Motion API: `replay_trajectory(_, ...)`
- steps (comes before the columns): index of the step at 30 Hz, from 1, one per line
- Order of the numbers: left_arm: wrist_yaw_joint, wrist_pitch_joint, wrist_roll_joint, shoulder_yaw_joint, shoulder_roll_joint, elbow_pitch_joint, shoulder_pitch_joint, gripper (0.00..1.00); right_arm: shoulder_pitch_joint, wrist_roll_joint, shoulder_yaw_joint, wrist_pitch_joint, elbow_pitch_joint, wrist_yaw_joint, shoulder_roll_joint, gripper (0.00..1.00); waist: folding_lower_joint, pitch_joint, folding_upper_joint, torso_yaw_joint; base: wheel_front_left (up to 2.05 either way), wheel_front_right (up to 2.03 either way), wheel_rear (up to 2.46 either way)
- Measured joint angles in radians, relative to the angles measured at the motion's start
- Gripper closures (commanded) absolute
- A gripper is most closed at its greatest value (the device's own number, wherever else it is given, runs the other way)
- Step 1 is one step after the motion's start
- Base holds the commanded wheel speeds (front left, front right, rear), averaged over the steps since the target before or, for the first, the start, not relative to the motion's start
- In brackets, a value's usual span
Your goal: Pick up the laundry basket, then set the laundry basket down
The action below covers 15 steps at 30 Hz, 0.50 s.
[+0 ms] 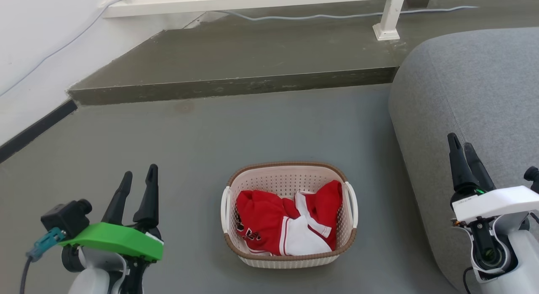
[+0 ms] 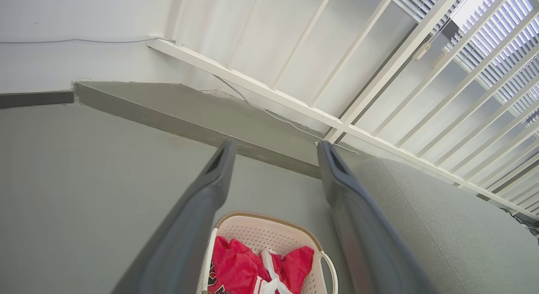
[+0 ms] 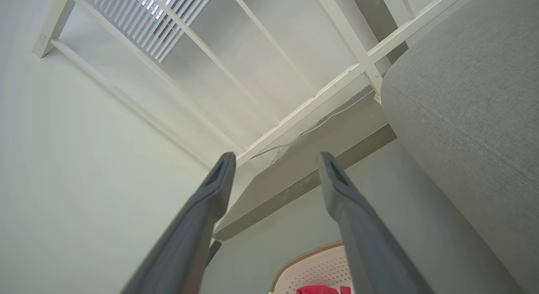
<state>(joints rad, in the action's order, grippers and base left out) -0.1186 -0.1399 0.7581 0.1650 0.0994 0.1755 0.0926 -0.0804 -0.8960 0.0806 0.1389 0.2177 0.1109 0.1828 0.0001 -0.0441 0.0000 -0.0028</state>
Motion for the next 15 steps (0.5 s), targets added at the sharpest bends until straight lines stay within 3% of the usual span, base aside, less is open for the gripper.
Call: replay_trajectory(15,0.0,-0.048,-0.193,0.016,-0.021,-0.023,0.011,0.0,-0.015,0.179,0.013,0.046,0.011,-0.017,-0.001,0.0,0.0,-0.003,0.0,-0.004,0.0,0.0,0.0)
